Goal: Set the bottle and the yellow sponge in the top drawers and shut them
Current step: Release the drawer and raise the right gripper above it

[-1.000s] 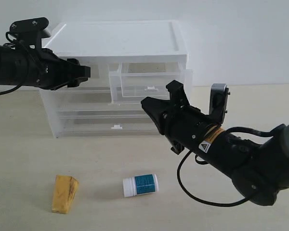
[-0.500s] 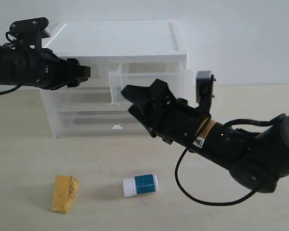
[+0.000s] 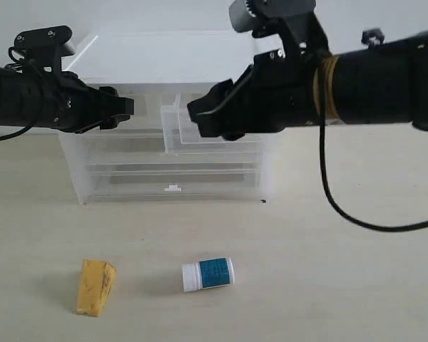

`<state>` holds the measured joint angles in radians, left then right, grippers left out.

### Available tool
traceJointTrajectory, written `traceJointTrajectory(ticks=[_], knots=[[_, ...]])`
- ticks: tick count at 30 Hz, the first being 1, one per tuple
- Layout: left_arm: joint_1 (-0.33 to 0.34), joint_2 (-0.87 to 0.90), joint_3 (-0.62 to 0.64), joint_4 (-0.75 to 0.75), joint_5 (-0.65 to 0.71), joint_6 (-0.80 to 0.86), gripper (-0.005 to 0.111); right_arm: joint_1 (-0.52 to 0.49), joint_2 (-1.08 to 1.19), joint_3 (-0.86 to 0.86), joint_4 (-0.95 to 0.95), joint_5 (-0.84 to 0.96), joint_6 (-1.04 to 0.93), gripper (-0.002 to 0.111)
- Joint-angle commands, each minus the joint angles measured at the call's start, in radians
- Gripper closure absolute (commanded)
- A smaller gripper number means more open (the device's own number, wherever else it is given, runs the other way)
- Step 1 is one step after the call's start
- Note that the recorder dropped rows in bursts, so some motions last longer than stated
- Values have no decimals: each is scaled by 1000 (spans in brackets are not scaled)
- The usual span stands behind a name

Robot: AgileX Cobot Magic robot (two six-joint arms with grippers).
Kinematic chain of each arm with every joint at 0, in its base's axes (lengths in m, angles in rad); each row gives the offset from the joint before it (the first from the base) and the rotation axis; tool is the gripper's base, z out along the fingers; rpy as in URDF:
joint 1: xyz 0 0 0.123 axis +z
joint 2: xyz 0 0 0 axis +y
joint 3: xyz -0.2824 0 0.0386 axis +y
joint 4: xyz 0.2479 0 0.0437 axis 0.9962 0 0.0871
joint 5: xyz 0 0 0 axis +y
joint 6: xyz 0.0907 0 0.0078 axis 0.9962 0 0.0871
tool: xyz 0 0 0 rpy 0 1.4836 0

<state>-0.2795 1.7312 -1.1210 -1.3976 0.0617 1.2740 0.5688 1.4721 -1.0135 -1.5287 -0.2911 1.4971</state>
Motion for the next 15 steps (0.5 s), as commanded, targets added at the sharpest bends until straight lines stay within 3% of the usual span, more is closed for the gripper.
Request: traceJointTrajectory(ticks=[1, 15], knots=[[1, 1, -19, 4, -67, 20, 47, -1, -8, -87, -216, 45, 126, 57], [1, 1, -19, 4, -52, 20, 47, -1, 178, -142, -216, 208, -151, 57]])
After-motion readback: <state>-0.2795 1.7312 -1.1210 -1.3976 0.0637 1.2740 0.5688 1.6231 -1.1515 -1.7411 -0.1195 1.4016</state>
